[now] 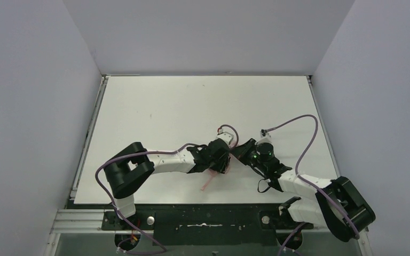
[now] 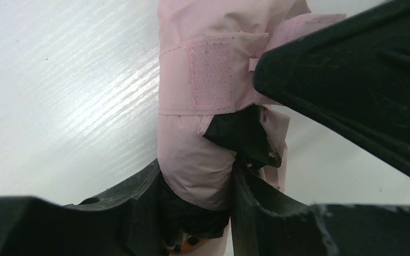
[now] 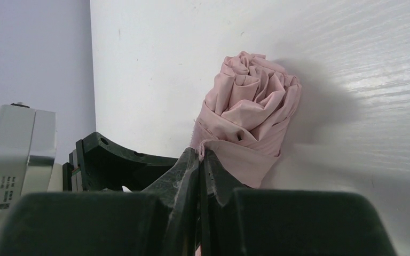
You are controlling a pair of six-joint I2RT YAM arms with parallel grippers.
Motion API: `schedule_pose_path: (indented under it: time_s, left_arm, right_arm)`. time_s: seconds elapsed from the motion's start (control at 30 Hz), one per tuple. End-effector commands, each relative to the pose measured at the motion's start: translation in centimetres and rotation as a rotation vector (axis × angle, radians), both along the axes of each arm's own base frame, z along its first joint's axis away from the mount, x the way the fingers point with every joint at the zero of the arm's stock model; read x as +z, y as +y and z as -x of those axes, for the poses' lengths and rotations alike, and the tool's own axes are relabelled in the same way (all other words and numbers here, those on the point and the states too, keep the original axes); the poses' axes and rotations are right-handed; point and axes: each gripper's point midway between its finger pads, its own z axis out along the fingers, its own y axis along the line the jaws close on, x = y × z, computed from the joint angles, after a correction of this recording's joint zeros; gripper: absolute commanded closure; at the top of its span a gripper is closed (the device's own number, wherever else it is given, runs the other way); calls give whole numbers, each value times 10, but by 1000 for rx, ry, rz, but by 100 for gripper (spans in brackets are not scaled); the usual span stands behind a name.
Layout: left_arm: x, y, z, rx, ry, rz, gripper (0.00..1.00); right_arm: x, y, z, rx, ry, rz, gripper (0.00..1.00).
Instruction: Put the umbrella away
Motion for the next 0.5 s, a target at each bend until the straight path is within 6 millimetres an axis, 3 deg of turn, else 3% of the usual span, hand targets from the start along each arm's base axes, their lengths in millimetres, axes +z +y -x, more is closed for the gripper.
schedule_pose_path:
  time_s: [0.0, 0.3, 0.47]
  left_arm:
    - [-75, 93, 53, -98, 186, -413, 100]
    - [-75, 82, 62, -182, 183, -399, 100]
    - [-74, 77, 67, -220, 173, -402, 100]
  right_arm:
    - [116, 29, -35, 50, -351, -232, 100]
    - [118, 34, -42, 52, -378, -294, 100]
    - [109, 41, -49, 62, -353, -285, 100]
